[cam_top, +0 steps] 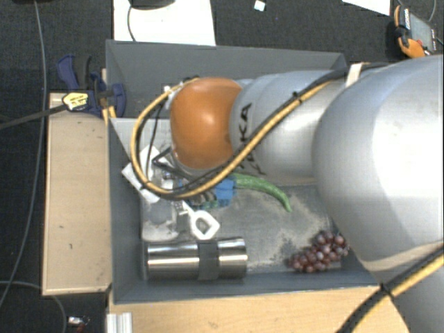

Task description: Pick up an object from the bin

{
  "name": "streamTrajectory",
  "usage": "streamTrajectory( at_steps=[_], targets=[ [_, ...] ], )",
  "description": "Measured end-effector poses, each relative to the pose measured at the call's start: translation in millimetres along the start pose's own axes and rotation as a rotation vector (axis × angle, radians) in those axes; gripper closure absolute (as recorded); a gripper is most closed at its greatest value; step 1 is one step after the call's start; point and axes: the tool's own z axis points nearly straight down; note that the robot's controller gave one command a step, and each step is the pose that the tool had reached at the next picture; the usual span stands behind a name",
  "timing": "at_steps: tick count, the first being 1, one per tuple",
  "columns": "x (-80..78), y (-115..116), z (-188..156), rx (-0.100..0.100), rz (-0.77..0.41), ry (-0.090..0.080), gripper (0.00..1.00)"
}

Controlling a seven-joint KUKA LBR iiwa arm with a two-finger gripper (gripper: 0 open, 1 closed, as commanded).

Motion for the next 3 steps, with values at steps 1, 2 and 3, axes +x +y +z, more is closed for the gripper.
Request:
streamTrajectory(
  at_steps=[1, 2, 3],
  targets=[
    [-3.0, -35, 32, -0.001, 0.212, -0.006, 1.00],
    [-2.8, -35, 32, -0.001, 0.214, -0.006, 1.00],
    [3.8, -49, -88, -0.003, 0.228, -0.023, 1.00]
  ],
)
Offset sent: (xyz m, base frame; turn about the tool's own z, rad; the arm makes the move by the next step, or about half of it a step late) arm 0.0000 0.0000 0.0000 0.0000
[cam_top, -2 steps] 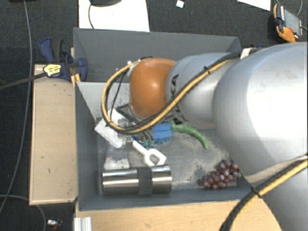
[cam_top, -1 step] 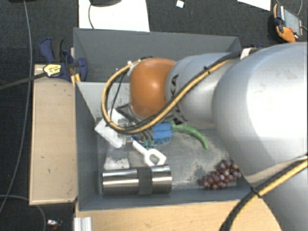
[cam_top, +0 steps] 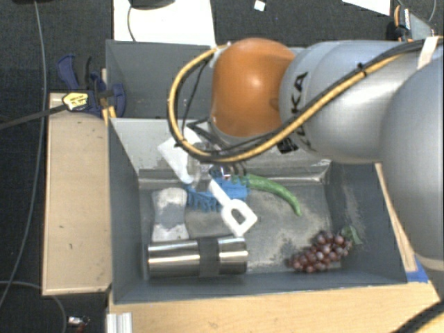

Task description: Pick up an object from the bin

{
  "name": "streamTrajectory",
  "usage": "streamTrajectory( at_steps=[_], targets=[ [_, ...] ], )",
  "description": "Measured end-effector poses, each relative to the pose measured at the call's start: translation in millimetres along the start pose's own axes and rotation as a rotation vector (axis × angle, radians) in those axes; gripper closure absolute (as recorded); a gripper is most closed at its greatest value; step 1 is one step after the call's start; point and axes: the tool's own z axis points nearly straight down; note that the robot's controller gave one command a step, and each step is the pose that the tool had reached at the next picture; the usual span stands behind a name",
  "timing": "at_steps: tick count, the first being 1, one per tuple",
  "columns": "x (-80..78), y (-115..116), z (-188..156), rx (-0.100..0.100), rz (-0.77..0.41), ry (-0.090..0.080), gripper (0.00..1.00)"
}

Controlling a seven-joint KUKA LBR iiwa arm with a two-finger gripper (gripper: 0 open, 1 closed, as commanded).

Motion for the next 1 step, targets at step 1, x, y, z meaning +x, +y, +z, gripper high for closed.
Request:
streamTrajectory(
  at_steps=[1],
  targets=[
    [1.5, -0.9, 128.3, -0.001, 0.008, 0.016, 1.00]
  ],
)
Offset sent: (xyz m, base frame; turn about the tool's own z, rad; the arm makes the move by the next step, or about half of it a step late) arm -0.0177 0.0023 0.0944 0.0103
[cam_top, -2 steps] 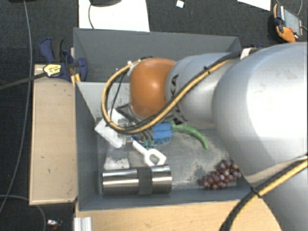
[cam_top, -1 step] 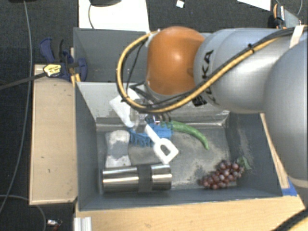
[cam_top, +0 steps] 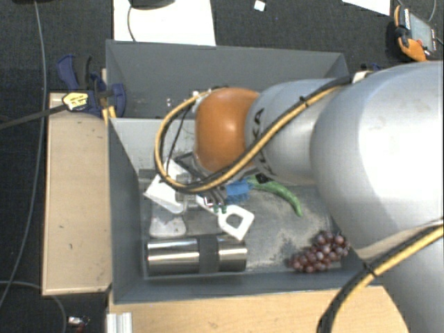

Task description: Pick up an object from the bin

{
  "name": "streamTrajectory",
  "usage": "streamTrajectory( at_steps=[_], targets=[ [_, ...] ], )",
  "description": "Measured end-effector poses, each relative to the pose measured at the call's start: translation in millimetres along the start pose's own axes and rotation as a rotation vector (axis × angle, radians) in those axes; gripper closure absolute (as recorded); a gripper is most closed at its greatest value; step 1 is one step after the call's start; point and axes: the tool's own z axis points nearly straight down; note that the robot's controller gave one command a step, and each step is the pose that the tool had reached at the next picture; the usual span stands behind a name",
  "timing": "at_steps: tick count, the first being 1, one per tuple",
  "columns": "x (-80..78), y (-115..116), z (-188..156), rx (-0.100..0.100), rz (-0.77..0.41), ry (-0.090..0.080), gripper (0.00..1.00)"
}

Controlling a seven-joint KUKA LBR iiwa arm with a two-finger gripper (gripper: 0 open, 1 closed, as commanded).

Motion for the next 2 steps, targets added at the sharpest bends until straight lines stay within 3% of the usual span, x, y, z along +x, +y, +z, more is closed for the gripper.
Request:
streamTrajectory(
  at_steps=[1, 2],
  targets=[
    [9.8, 1, -121, 0.002, -0.006, -0.006, 1.00],
    [7.8, 2, -154, 0.001, -0.008, -0.011, 1.00]
  ],
)
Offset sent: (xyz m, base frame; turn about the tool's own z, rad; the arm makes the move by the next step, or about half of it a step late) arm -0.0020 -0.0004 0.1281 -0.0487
